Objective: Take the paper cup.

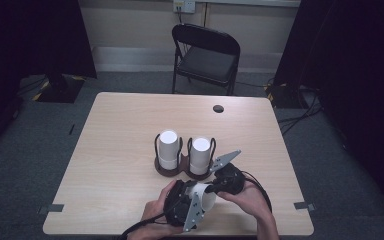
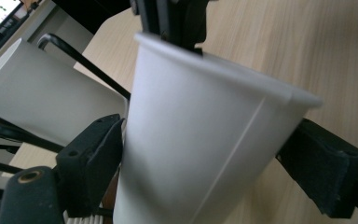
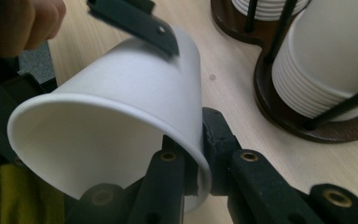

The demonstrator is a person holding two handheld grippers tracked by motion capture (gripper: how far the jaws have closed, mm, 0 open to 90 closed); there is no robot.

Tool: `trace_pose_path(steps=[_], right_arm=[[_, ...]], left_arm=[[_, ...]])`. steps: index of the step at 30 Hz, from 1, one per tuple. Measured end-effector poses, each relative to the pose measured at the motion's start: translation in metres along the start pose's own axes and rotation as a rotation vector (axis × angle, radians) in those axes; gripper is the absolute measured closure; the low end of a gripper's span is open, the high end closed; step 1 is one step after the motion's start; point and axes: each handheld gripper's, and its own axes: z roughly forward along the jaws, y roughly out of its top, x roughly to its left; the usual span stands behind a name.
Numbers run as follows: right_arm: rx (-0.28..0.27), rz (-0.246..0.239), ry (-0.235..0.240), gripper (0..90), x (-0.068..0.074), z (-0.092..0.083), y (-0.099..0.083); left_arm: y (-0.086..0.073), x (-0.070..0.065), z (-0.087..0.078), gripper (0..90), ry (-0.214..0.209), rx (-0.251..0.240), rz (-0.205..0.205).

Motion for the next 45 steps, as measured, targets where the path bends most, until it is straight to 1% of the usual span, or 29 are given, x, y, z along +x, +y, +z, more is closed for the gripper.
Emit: trace_pose_path(steps=[2, 3, 5, 7, 9, 10, 11, 12, 13, 15, 16, 18, 20, 21, 23, 27, 28, 29, 30, 31, 33, 35, 36, 37, 39, 41, 42, 45], right_arm=[[-0.001, 0.0, -0.002, 86.4, 0.0012, 0.0011, 0.0021], [-0.002, -0.002, -0.001, 86.4, 0.0006, 0.0007, 0.0025], [-0.006, 0.009, 0.0, 86.4, 0.0003, 0.0008, 0.0028], [-0.005, 0.014, 0.005, 86.4, -0.0001, 0.0016, 0.0032], [0.007, 0.021, 0.012, 86.5, 0.0002, 0.0037, 0.0041], [0.01, 0.022, 0.013, 86.5, 0.0003, 0.0047, 0.0045], [0.013, 0.025, 0.017, 87.0, 0.0009, 0.0063, 0.0052], [0.016, 0.029, 0.02, 87.6, 0.001, 0.0073, 0.0056], [0.02, 0.031, 0.018, 88.3, 0.0016, 0.0083, 0.0062], [0.011, 0.022, 0.026, 88.6, 0.0018, 0.0098, 0.0071], [0.011, 0.02, 0.017, 88.6, 0.0022, 0.0096, 0.0073], [0.01, 0.029, 0.014, 88.6, 0.0028, 0.0089, 0.0068], [0.007, 0.038, 0.014, 88.7, 0.0027, 0.0083, 0.0068], [0.006, 0.038, 0.013, 88.8, 0.0026, 0.0082, 0.007], [0.0, 0.037, 0.013, 88.8, 0.0025, 0.0081, 0.0072], [-0.001, 0.047, 0.01, 88.9, 0.0041, 0.0078, 0.0078], [0.002, 0.047, 0.009, 88.9, 0.0042, 0.0077, 0.008], [0.003, 0.046, 0.008, 88.9, 0.0045, 0.0074, 0.0085], [-0.003, 0.044, 0.009, 88.9, 0.0046, 0.0073, 0.0087], [-0.007, 0.049, 0.013, 88.9, 0.0052, 0.0073, 0.0091], [-0.013, 0.054, 0.011, 88.9, 0.0052, 0.007, 0.0097], [-0.011, 0.059, 0.01, 88.8, 0.0041, 0.0069, 0.0098], [-0.007, 0.058, 0.005, 88.8, 0.0044, 0.0071, 0.0101], [-0.003, 0.057, -0.001, 88.7, 0.0046, 0.0076, 0.0102], [-0.004, 0.066, -0.004, 88.4, 0.0048, 0.0078, 0.01], [-0.008, 0.075, -0.007, 87.9, 0.0047, 0.0081, 0.01], [-0.017, 0.08, -0.003, 87.4, 0.0043, 0.0078, 0.0098], [-0.028, 0.089, -0.011, 85.3, 0.0046, 0.0073, 0.0102]], left_arm=[[0.0006, -0.0002, 0.0003, 15.7, 0.011, -0.001, -0.003], [0.0007, 0.0, 0.0001, 15.6, 0.015, -0.002, 0.001], [0.0015, -0.0007, 0.0002, 15.7, 0.022, -0.001, 0.0], [0.0024, -0.0022, 0.0006, 16.1, 0.026, -0.006, 0.009], [0.0039, -0.0038, 0.001, 16.9, 0.024, -0.013, 0.028], [0.0053, -0.0051, 0.0014, 17.1, 0.025, -0.007, 0.037], [0.006, -0.0056, 0.0014, 18.1, 0.028, -0.015, 0.04], [0.0073, -0.0059, 0.0014, 19.2, 0.031, -0.019, 0.04], [0.0086, -0.0067, 0.002, 19.6, 0.028, -0.018, 0.021], [0.0097, -0.0072, 0.0033, 19.2, 0.045, -0.011, 0.032], [0.0092, -0.0075, 0.0035, 19.5, 0.046, -0.015, 0.024], [0.0092, -0.0067, 0.0032, 20.0, 0.043, -0.017, 0.024], [0.0098, -0.0069, 0.0039, 19.9, 0.05, -0.013, 0.021], [0.01, -0.0067, 0.0044, 19.8, 0.055, -0.013, 0.027], [0.01, -0.0065, 0.0051, 20.0, 0.061, -0.009, 0.025], [0.0101, -0.0061, 0.0056, 20.0, 0.059, -0.017, 0.016], [0.0097, -0.006, 0.0064, 20.0, 0.059, -0.012, 0.004], [0.0095, -0.0054, 0.0068, 19.7, 0.062, -0.009, 0.005], [0.0091, -0.0053, 0.0075, 20.6, 0.065, -0.014, -0.004], [0.009, -0.0047, 0.0071, 20.4, 0.064, -0.012, -0.024], [0.0087, -0.004, 0.0063, 20.8, 0.061, -0.02, -0.04], [0.0088, -0.0031, 0.0065, 21.3, 0.064, -0.015, -0.043], [0.0083, -0.0033, 0.0073, 21.6, 0.058, -0.018, -0.054], [0.0079, -0.0032, 0.0077, 21.8, 0.058, -0.023, -0.056], [0.0077, -0.002, 0.0073, 22.3, 0.049, -0.019, -0.049], [0.0076, -0.0006, 0.0072, 22.5, 0.046, -0.025, -0.061], [0.0075, 0.0004, 0.0064, 22.6, 0.044, -0.022, -0.056], [0.0069, 0.0011, 0.0075, 22.9, 0.037, -0.025, -0.072]])
